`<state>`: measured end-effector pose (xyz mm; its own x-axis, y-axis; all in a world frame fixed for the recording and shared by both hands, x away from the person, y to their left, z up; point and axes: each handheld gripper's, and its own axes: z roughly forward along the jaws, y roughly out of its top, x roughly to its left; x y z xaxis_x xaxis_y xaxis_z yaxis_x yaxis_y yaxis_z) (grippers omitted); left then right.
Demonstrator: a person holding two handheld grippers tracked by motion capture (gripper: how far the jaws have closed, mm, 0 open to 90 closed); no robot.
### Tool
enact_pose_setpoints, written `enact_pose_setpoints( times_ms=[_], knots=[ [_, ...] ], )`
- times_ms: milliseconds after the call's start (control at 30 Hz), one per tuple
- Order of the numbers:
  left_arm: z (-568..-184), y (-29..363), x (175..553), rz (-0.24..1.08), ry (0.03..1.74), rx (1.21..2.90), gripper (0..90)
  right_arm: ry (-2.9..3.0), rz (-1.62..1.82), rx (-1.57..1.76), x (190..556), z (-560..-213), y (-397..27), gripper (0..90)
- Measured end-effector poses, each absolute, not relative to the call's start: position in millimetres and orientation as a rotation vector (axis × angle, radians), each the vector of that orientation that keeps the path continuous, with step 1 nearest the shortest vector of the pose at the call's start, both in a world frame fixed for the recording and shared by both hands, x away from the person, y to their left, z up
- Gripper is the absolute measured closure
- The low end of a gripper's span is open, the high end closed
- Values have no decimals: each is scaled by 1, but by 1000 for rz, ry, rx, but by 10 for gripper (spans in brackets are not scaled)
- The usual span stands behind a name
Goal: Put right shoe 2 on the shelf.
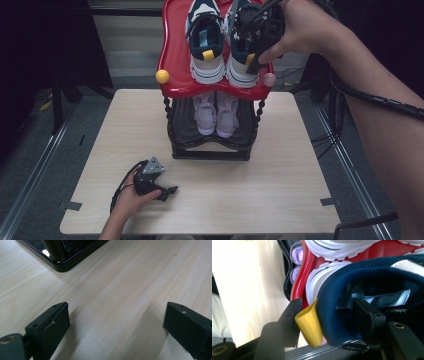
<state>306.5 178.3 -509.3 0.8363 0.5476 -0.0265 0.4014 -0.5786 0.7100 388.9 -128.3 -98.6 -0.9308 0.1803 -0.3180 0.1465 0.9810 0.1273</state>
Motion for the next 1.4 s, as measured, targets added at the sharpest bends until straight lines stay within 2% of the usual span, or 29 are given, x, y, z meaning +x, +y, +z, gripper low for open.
enact_pose_setpoints(
  times_ms=[933, 1400],
  knots=[
    [-509, 179, 308, 247, 680, 2261, 60, 2782, 201, 343, 365, -81, -157, 301],
    [-509, 179, 308, 249, 680, 2265, 60, 2797, 234, 408, 353, -98, -191, 294]
  ],
)
